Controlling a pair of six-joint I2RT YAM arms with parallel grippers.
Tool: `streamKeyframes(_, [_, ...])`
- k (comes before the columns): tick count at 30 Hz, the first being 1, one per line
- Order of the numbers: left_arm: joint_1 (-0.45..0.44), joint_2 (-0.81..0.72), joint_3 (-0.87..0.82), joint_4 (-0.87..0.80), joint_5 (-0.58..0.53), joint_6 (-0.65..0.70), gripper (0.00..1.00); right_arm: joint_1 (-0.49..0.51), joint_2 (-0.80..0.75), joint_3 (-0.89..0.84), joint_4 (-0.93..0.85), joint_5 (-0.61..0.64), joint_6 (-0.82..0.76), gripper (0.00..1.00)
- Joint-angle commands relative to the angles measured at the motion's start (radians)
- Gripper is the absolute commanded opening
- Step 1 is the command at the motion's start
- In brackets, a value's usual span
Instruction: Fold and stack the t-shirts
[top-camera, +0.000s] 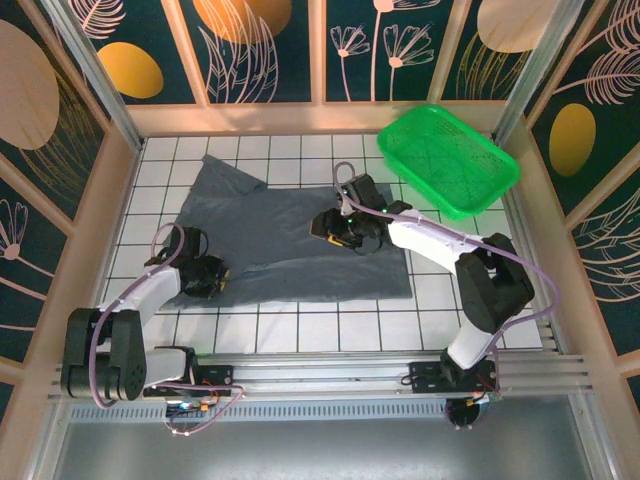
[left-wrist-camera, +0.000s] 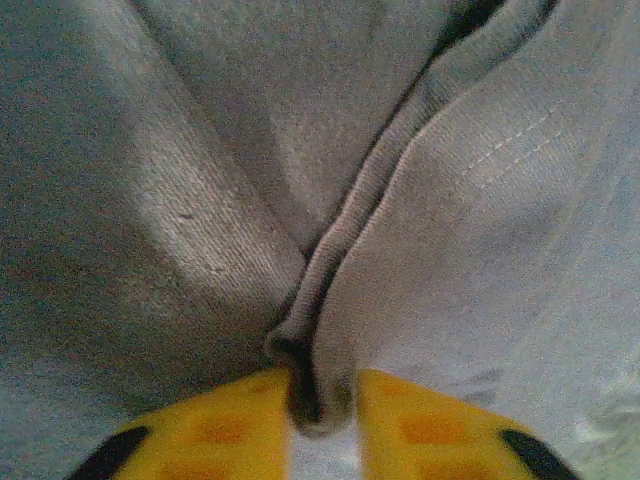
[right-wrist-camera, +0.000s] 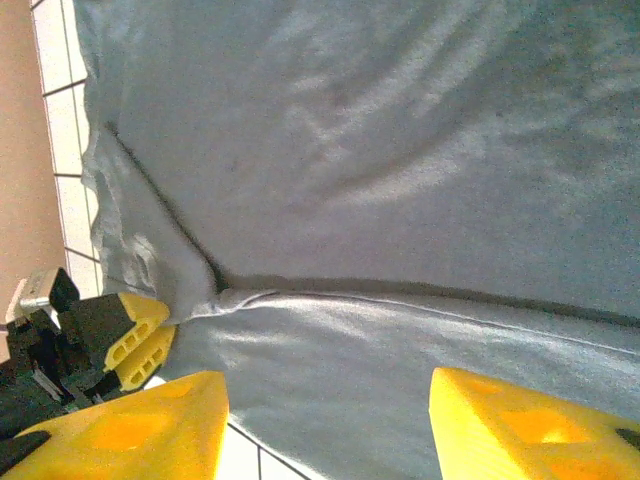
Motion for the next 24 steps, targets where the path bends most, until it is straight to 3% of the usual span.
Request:
streamKeyframes(1, [-0.007, 0.011, 0.022, 0.018, -0.007, 0.008, 0.09, 0.006, -0.039, -0.016, 0.016, 0.003, 0.01, 0.56])
streamKeyframes(3, [-0.01, 0.017, 0.04, 0.021, -0.015, 0.019, 0.0, 0.007, -0.041, -0.016, 0.015, 0.005, 0.011, 0.56])
streamKeyframes(10, [-0.047, 0.103, 0.173, 0.007, -0.039, 0.12, 0.0, 0.0, -0.039, 0.0, 0.005, 0.017, 0.01, 0.56])
streamKeyframes(24, [-0.175, 0.442, 0.578, -0.15, -0.128, 0.385, 0.0, -0.025, -0.045, 0.017, -0.013, 0.005, 0.007, 0.56])
